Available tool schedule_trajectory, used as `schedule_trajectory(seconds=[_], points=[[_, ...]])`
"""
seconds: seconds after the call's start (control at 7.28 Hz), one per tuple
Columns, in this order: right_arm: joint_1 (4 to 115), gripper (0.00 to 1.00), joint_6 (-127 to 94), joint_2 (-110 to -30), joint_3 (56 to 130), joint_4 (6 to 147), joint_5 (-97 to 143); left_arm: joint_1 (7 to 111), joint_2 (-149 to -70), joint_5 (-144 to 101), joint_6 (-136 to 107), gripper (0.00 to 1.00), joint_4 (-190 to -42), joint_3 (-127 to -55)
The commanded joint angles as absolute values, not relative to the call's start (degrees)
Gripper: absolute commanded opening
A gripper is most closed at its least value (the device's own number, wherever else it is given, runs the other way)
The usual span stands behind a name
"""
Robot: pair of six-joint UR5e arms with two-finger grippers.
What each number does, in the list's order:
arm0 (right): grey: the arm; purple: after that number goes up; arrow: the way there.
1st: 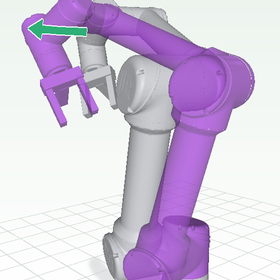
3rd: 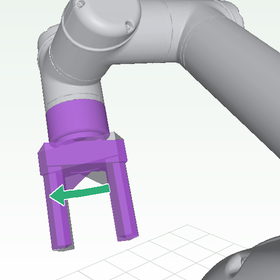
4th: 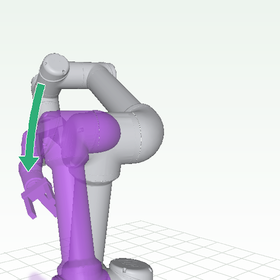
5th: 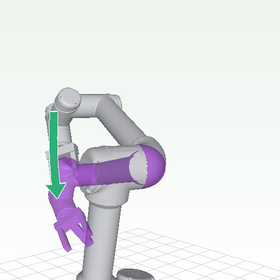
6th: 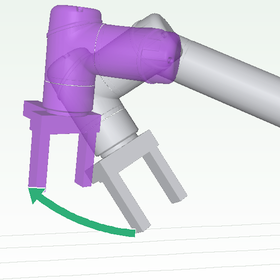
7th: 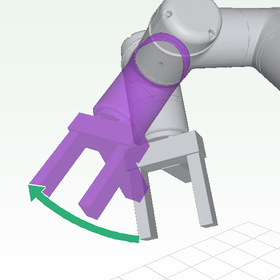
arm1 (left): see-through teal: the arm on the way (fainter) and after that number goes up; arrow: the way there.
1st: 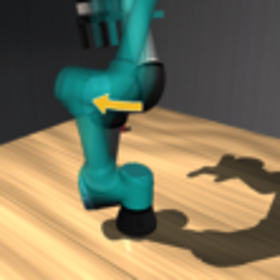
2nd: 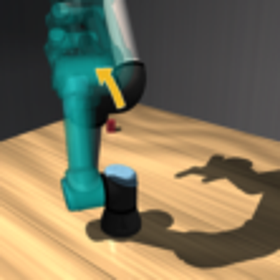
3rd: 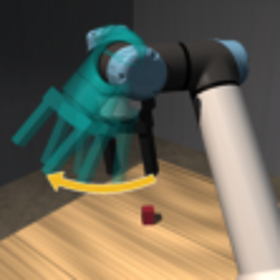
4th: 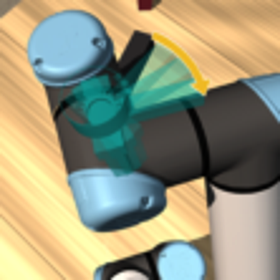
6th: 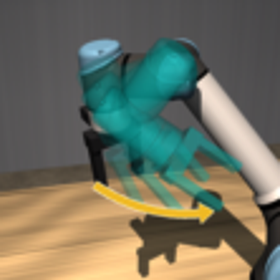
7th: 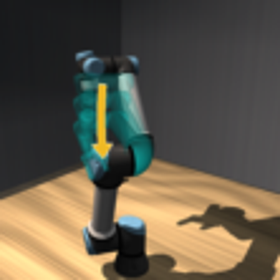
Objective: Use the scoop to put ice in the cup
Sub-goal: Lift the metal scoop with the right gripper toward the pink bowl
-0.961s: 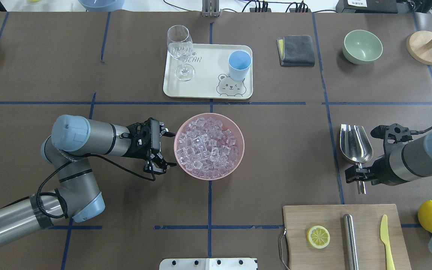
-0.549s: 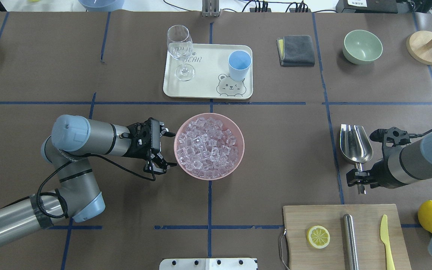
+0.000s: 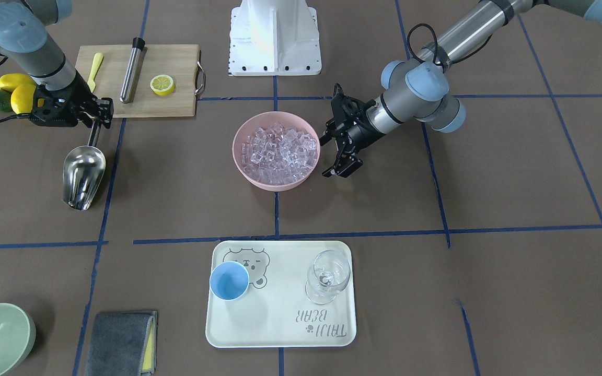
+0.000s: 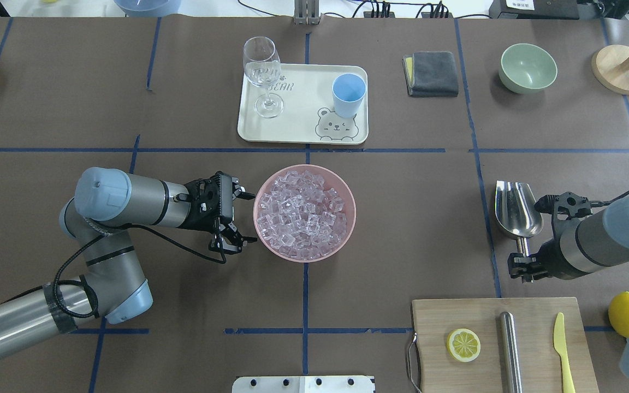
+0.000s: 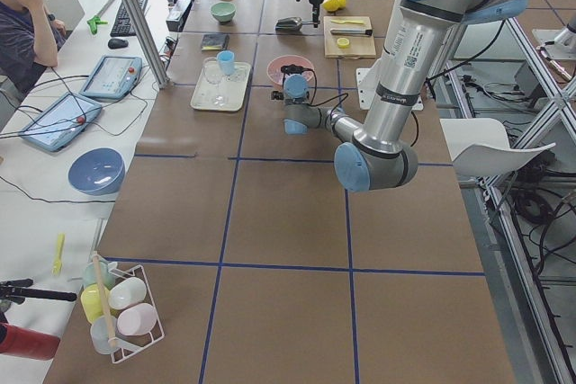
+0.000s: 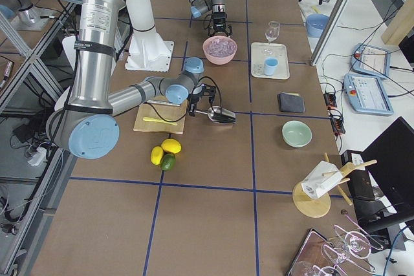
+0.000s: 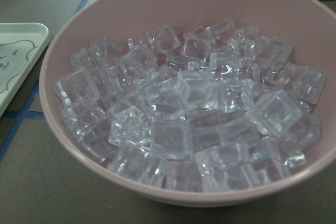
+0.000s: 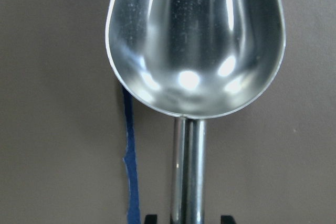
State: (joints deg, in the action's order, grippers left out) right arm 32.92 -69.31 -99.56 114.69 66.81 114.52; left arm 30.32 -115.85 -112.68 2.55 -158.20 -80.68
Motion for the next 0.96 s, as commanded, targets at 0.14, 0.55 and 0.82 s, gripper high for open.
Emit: schedule_trajectory(seconds=[0.14,0.55,0.82], points=[[33.1,0.00,-68.7,-99.7,116.4,66.8,114.7,30.3,-115.8,-112.7,2.5,1.00,-158.2,-80.7],[33.9,0.00,-59.6,-99.6,120.1,67.0,114.8,30.3,-115.8,-112.7,2.5,1.00,-158.7,-80.6],[35.7,0.00,-44.3,-98.4,120.8,67.1,114.9,30.3,-115.8,-112.8,2.5,1.00,-158.7,-80.6]])
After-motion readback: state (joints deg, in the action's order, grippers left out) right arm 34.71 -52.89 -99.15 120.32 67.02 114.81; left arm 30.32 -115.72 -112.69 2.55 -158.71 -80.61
